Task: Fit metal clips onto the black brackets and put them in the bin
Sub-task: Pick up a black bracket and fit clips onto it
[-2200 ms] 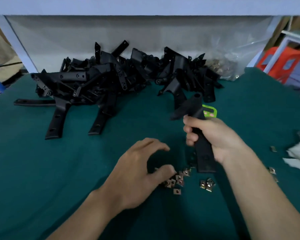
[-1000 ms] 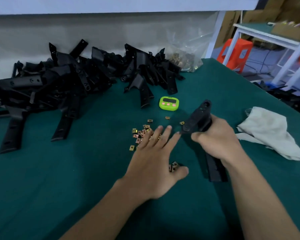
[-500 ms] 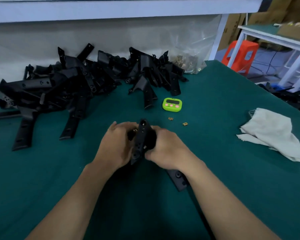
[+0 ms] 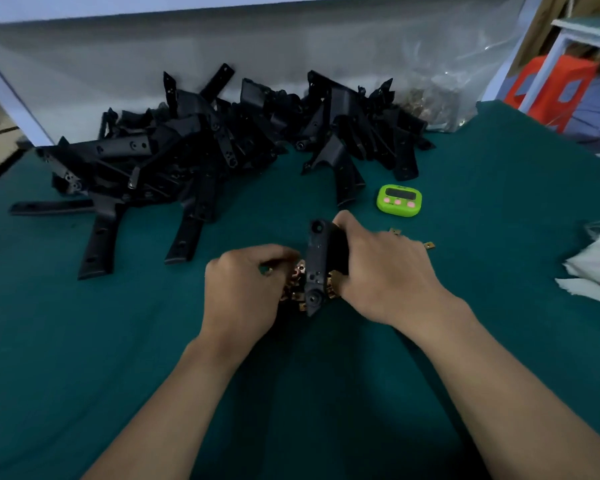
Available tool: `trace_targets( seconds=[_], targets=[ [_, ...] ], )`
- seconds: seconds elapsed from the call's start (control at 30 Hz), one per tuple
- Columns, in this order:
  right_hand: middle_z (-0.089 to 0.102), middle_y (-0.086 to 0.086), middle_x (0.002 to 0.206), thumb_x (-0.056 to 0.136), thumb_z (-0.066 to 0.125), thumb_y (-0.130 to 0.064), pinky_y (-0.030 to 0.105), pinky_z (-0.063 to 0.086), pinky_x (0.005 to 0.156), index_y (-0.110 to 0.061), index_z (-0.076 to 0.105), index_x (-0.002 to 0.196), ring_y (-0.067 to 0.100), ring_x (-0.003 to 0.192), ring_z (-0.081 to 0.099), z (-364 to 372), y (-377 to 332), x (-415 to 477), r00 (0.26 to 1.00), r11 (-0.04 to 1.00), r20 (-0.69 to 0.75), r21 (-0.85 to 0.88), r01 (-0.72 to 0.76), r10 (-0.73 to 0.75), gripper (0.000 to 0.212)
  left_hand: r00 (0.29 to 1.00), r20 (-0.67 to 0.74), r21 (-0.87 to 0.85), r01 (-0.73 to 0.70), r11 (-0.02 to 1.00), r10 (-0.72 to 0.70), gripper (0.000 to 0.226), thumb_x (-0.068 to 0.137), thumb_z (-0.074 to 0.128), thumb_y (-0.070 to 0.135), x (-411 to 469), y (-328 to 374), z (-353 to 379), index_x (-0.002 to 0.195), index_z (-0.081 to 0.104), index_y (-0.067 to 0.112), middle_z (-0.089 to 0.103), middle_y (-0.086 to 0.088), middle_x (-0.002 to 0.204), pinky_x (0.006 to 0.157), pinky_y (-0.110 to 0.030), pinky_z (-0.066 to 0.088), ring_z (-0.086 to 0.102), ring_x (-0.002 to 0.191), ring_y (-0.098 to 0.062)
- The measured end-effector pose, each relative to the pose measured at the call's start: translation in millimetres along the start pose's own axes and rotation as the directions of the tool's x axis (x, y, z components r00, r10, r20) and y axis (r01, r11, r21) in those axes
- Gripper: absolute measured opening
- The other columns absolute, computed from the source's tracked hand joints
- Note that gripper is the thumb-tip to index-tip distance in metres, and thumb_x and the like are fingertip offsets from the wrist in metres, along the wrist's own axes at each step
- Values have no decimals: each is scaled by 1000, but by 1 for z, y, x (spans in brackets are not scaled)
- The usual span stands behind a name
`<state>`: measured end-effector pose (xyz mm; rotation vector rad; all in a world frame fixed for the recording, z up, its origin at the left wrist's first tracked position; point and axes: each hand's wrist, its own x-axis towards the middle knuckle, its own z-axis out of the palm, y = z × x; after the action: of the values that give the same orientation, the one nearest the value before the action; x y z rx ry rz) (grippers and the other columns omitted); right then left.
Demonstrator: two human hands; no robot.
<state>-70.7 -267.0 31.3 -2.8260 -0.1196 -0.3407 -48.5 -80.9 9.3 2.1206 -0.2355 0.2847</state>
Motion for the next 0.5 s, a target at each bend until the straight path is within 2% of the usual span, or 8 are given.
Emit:
trace_targets(
  seconds=[0.07, 0.17, 0.2, 0.27, 0.33, 0.4, 0.5],
  targets=[
    [52, -8, 64, 88, 57, -41, 38, 33, 56, -33, 34, 105, 28, 60, 53, 0, -3, -3, 1000, 1000, -4, -17, 6, -6, 29, 1000, -27, -47, 10, 999, -11, 33, 84, 77, 14, 2, 0, -4, 79, 77, 47, 73, 33, 80, 74, -6, 50, 69, 81, 12],
    [48, -7, 68, 93, 42, -38, 33, 22, 51, -31, 40, 113, 28, 60, 45, 0, -9, -5, 996, 998, -70, -49, 50, -53, 21, 995, 69, -188, 77, 979, -65, 39, 87, 77, 11, 2, -3, -11, 100, 75, 48, 77, 23, 86, 79, -9, 52, 72, 87, 5],
    [48, -6, 69, 95, 45, -33, 35, 22, 53, -29, 43, 113, 27, 61, 46, 0, -10, -6, 994, 998, -88, -19, 63, -65, 18, 992, 95, -230, 108, 967, -89, 38, 88, 76, 10, 2, -4, -12, 102, 76, 46, 78, 18, 87, 82, -15, 54, 74, 88, 1],
    [45, -6, 69, 94, 53, -21, 38, 21, 62, -22, 43, 100, 24, 62, 41, 1, -11, -5, 990, 996, -115, 34, 86, -82, 12, 983, 127, -340, 168, 925, -132, 33, 88, 75, 4, 1, -4, -13, 95, 80, 37, 80, 7, 86, 82, -23, 56, 76, 86, -8],
    [40, -8, 67, 85, 58, -13, 36, 20, 64, -21, 39, 89, 19, 58, 33, 3, -13, -2, 990, 995, -101, -1, 97, -96, 21, 976, 149, -452, 212, 866, -162, 27, 86, 77, 2, 0, -1, -14, 87, 82, 28, 80, -2, 81, 74, -19, 56, 75, 76, -11],
    [42, -8, 64, 77, 62, -10, 32, 20, 58, -22, 43, 86, 18, 57, 40, 3, -12, 0, 996, 998, -70, 7, 61, -60, 24, 969, 174, -523, 240, 817, -174, 21, 82, 81, 2, 0, 4, -14, 83, 81, 23, 78, -4, 75, 66, -15, 53, 72, 67, -9],
    [50, -6, 69, 68, 68, -14, 36, 21, 60, -24, 50, 91, 32, 72, 57, 6, -11, 2, 1000, 999, 0, -45, 23, -23, 31, 974, 169, -579, 220, 785, -148, 16, 74, 87, 12, 0, 8, -15, 81, 74, 17, 74, 1, 67, 62, -14, 51, 66, 60, -5]
  ],
)
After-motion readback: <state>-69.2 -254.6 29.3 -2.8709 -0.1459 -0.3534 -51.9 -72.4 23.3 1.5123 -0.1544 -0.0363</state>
